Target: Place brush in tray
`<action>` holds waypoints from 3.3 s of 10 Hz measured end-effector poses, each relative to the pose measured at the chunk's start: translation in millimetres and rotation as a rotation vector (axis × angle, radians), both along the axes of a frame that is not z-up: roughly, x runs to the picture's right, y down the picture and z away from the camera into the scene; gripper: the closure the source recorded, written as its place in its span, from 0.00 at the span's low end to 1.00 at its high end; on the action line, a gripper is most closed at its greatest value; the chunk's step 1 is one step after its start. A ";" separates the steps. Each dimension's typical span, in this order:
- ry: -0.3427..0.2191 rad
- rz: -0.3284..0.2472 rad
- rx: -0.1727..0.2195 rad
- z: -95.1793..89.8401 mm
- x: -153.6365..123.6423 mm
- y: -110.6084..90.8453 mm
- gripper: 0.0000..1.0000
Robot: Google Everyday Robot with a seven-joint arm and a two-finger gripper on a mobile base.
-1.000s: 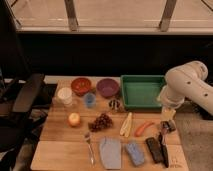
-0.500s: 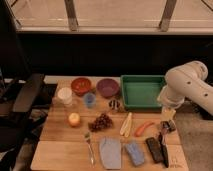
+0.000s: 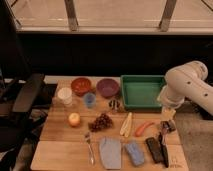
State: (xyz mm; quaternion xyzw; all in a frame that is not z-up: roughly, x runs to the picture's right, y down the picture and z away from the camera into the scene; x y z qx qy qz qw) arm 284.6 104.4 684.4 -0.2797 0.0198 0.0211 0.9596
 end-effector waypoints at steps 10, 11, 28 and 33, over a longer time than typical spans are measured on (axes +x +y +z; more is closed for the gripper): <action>-0.290 -0.425 -0.060 -7.0 40.3 62.5 0.35; -0.319 -0.447 -0.065 3.6 40.1 74.7 0.35; -0.495 -0.273 -0.344 101.5 37.5 185.3 0.49; -0.494 -0.266 -0.340 97.2 39.5 181.9 0.86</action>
